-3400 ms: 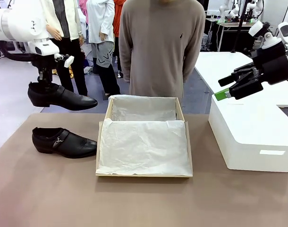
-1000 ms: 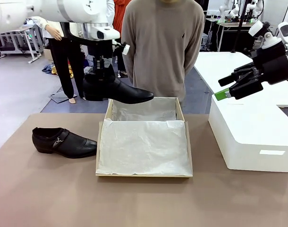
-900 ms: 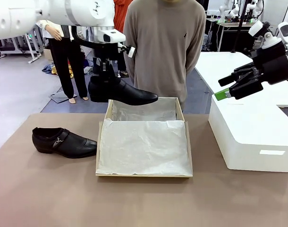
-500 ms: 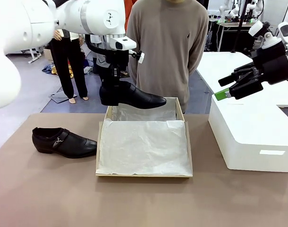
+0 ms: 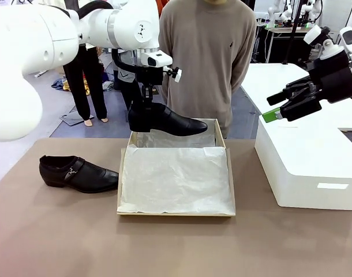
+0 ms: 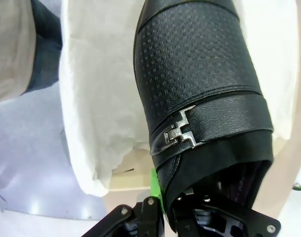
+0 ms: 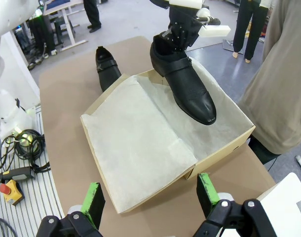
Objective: Pack the shoes into the box.
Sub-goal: Place one shoe of the Shoes into the Shoes Box.
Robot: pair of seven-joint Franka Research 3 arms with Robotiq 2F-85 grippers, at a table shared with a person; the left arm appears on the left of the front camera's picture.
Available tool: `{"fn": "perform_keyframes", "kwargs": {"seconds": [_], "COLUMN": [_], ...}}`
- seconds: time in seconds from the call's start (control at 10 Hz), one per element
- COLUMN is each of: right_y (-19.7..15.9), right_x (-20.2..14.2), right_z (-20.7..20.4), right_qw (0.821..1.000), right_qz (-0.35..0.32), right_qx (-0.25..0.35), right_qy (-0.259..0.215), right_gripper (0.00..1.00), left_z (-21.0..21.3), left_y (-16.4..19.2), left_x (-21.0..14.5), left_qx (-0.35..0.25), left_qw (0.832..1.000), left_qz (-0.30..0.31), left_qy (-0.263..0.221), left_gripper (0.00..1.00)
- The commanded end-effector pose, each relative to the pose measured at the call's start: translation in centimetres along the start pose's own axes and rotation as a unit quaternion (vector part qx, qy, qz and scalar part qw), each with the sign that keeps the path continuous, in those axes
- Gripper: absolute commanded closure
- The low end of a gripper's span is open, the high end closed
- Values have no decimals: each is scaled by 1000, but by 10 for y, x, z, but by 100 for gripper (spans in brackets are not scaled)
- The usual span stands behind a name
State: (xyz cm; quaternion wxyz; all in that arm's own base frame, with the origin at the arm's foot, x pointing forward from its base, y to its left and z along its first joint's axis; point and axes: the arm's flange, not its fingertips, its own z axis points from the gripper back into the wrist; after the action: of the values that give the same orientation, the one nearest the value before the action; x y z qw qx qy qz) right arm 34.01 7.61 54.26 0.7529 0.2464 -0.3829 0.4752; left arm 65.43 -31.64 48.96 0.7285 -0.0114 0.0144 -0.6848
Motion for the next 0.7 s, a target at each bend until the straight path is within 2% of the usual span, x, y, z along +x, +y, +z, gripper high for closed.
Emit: {"fn": "perform_keyframes", "kwargs": {"seconds": [0.0, 0.4, 0.6], "right_y": [-3, -3, -3], "right_x": [0, 0, 0], "right_z": [-3, -3, -3], "right_qw": [1000, 1000, 1000], "right_qz": [14, 14, 14], "right_qx": [5, 5, 5], "right_qy": [-16, -16, -16], "right_gripper": [0, 0, 0], "left_z": [3, -3, 2], "left_y": [-1, 1, -9], "left_x": [-1, 0, 11], "left_qx": [0, -2, 7], "left_qw": [1000, 1000, 1000], "left_qz": [1, 0, -24], "left_qy": [-3, 1, -11], "left_gripper": [100, 100, 100]}}
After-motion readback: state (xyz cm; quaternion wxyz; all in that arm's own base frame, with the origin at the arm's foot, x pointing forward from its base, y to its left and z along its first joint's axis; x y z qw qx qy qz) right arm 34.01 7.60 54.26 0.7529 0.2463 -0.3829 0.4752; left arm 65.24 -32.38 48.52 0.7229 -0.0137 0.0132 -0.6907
